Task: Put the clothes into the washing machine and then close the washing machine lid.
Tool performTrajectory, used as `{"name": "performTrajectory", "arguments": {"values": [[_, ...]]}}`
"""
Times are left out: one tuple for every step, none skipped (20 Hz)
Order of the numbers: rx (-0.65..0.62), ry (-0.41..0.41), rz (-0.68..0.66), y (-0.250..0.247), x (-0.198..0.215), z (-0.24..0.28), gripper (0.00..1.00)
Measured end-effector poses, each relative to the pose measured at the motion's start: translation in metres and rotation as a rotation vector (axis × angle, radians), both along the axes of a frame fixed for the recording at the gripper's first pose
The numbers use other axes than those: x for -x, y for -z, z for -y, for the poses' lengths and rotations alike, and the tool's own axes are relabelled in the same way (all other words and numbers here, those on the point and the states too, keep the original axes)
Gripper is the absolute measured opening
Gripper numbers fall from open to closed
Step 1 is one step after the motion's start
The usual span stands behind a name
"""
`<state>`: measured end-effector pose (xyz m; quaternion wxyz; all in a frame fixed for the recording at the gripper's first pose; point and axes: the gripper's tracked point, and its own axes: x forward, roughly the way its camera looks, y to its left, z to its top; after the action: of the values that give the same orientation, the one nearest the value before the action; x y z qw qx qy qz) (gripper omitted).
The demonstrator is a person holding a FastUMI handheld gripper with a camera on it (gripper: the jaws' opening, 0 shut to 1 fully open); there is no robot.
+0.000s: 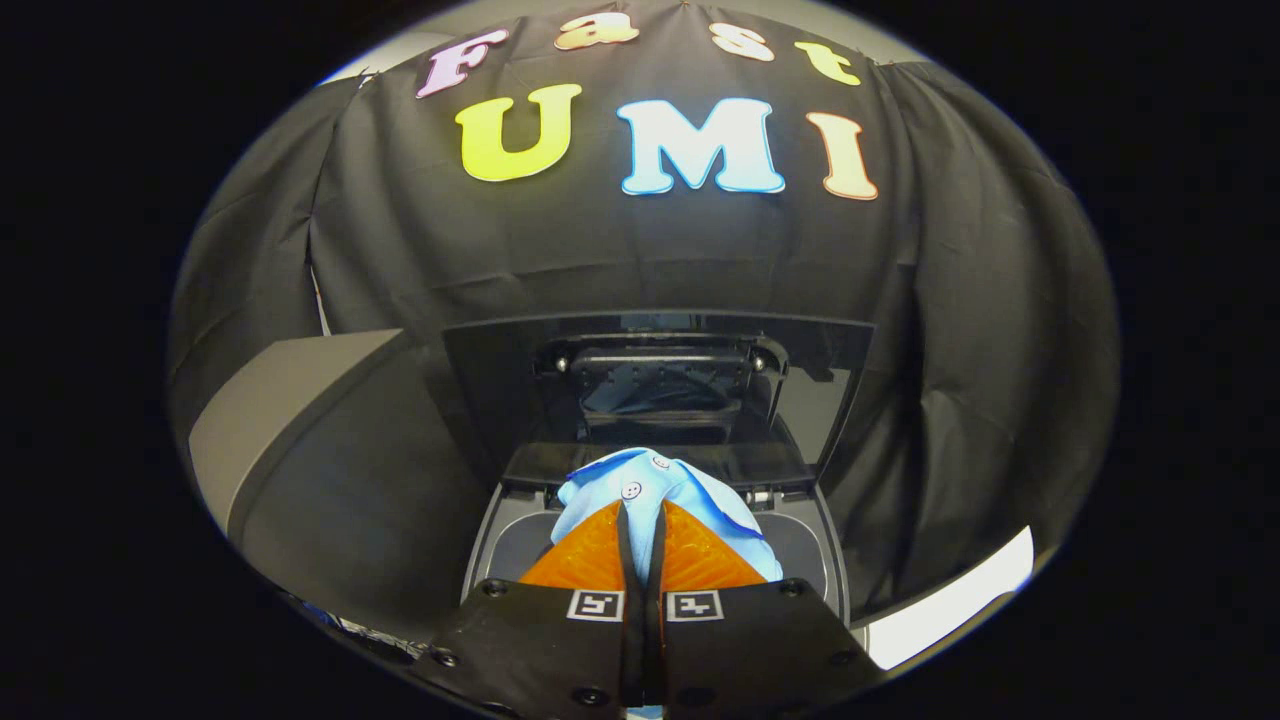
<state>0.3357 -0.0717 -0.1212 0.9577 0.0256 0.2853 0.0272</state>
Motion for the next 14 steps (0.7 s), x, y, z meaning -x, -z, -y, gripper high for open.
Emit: {"name": "performTrajectory", "arguments": {"values": [[0.004,0.003,-0.014,0.007,0.000,0.000,0.02],[0.004,0.008,-0.031,0.015,0.000,0.001,0.02],[0.002,0.009,-0.050,0.021,0.001,0.000,0.02],[0.000,0.013,-0.070,0.028,0.002,0.000,0.03],[-0.002,0.015,-0.091,0.035,0.005,0.000,0.03],[-0.004,0.018,-0.108,0.042,0.008,0.000,0.06],[-0.007,0.021,-0.124,0.047,0.010,0.000,0.06],[-0.008,0.023,-0.140,0.053,0.011,-0.001,0.10],[-0.009,0.024,-0.147,0.056,0.012,0.000,0.13],[-0.009,0.025,-0.153,0.057,0.012,0.000,0.19],[-0.016,0.025,-0.143,0.054,0.010,0.000,0.35],[-0.015,0.030,-0.128,0.050,0.010,0.001,0.51],[-0.016,0.034,-0.116,0.049,0.010,0.002,0.68],[-0.015,0.035,-0.112,0.049,0.009,0.002,0.84]]}}
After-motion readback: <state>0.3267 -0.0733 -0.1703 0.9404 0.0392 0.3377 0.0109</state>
